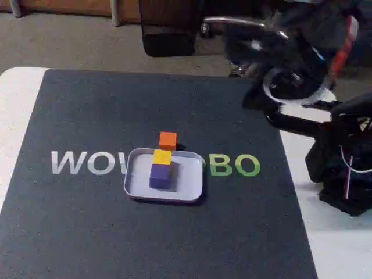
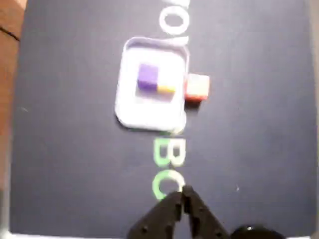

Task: Move blocks one by one until all three blocks are in the tray.

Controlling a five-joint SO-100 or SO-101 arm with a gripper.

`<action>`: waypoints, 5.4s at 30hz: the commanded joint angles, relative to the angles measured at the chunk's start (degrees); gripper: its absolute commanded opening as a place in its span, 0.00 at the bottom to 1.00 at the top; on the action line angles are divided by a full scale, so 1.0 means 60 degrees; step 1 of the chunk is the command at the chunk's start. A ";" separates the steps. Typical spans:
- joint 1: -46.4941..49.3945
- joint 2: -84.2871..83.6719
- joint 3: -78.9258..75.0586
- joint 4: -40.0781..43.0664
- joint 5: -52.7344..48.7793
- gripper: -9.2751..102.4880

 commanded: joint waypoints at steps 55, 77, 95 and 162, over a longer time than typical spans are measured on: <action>0.2388 -0.6519 -0.0381 -0.4248 -1.4355 0.17; 0.1392 -0.9141 -0.2227 -0.5127 -1.2583 0.29; 0.1362 -1.0049 -0.3604 -0.5054 -1.2129 0.30; -0.0044 -1.0605 -0.8291 -0.0747 -0.5991 0.01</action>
